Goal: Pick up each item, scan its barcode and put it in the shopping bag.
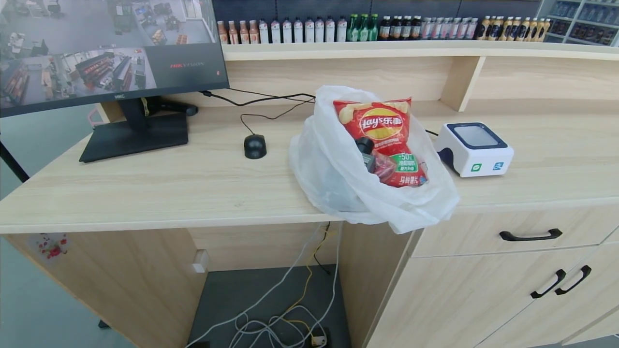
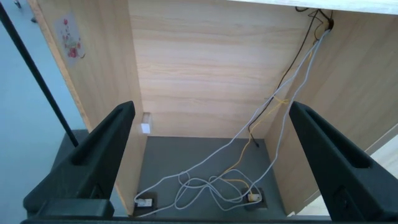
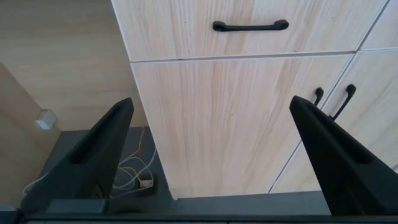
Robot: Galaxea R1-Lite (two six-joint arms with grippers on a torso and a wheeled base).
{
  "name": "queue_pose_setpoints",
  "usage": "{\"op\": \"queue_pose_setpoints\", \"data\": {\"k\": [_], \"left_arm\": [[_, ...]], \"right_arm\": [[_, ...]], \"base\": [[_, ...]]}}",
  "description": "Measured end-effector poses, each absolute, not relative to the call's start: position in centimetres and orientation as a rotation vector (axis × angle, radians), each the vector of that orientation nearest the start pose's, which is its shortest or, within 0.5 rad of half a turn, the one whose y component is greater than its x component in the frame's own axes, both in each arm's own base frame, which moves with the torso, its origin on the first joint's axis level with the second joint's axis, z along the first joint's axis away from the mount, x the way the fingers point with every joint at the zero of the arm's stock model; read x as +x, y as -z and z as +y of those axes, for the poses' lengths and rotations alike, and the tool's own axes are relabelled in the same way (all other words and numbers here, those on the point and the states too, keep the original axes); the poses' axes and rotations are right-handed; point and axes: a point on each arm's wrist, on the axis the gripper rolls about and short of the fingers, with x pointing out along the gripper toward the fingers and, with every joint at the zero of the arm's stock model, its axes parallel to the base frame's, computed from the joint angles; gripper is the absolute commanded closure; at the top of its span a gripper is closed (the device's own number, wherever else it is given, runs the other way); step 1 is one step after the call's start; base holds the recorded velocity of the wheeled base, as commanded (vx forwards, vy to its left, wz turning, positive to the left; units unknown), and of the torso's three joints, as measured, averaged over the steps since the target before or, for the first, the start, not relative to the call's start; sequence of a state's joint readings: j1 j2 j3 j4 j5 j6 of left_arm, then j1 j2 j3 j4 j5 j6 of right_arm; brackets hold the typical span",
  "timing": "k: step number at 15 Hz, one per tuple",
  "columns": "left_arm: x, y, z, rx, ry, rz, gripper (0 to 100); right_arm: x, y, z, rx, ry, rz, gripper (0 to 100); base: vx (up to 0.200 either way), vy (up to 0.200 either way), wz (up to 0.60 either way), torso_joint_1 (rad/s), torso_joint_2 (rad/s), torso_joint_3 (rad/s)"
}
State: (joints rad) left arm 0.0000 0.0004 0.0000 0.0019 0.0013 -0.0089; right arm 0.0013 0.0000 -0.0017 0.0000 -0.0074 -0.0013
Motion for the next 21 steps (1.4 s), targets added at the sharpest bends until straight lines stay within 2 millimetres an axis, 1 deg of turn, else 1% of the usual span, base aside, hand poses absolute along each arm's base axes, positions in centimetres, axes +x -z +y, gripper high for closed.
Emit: {"op": "queue_pose_setpoints", "data": {"k": [19, 21], "left_arm": [[-2.28, -7.53, 0.0, -0.011, -0.001, 0.002, 0], [-2.28, -7.54, 0.0, -0.01, -0.001, 0.001, 0]], "right_arm": [[-2.29, -7.6, -0.02, -0.001, 0.006, -0.002, 0], [-2.29, -7.6, -0.02, -0.001, 0.006, -0.002, 0]], "base": [[0.0, -0.2, 0.0, 0.004, 0.0, 0.001], [0.0, 0.0, 0.0, 0.0, 0.0, 0.0]]}}
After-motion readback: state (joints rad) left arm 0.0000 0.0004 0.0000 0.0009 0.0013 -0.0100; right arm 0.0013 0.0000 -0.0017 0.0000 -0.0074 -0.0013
